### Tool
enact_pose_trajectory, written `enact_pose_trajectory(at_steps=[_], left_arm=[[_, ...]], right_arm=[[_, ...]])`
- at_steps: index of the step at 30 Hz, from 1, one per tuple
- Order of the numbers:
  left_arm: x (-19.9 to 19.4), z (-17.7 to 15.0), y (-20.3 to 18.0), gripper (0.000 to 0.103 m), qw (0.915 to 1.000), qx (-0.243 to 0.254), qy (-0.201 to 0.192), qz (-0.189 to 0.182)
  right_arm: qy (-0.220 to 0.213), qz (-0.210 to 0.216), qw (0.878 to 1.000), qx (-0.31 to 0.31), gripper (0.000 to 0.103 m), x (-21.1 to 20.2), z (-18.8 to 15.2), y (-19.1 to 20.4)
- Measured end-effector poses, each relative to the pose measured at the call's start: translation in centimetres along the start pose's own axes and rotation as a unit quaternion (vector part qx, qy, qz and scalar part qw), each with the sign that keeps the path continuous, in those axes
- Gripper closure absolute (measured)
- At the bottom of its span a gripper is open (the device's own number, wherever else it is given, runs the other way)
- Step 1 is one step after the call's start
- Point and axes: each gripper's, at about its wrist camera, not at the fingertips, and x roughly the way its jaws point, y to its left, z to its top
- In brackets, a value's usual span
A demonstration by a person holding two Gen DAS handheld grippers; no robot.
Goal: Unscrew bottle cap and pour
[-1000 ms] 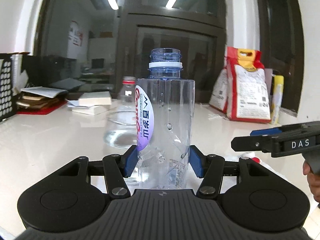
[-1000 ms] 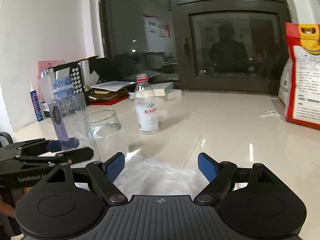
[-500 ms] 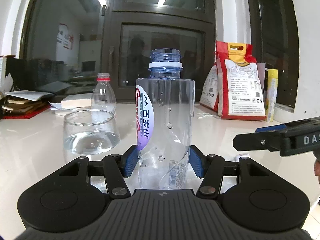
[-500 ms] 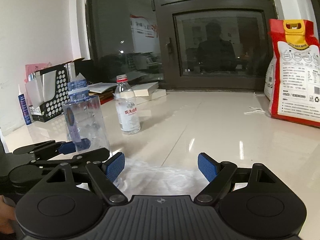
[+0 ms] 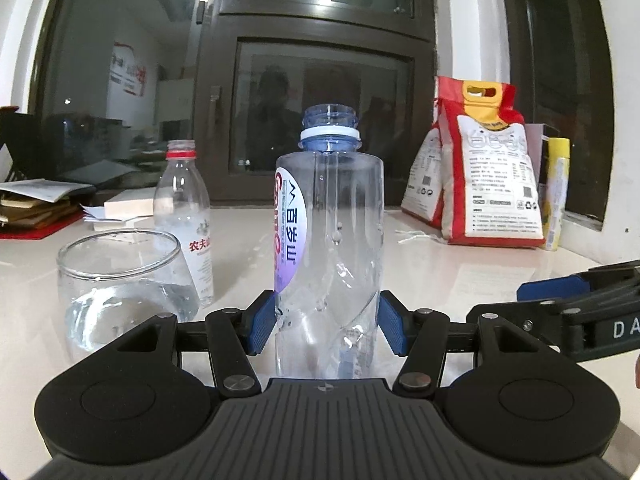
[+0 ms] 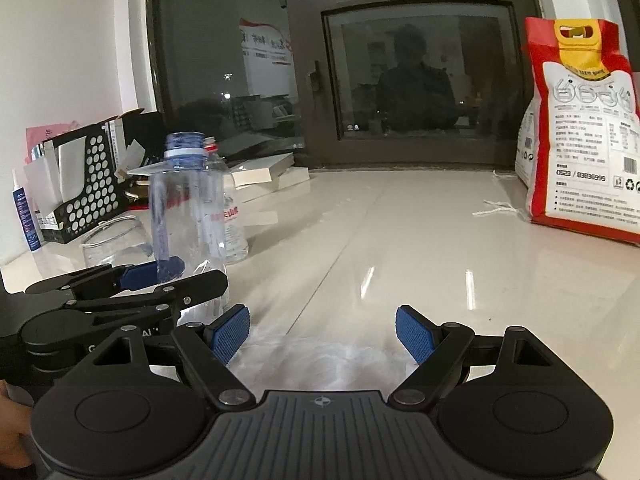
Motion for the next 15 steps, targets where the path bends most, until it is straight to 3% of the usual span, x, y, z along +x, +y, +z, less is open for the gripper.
enact_pose_trajectory(at_steps=[15], left_arm=[[0.35, -0.16, 0.09, 0.046, 0.9999, 0.002, 0.002, -0.014]], right_arm=[[0.006, 0.007, 1.0, 0.013, 0.02, 0.83, 0.31, -0.37]])
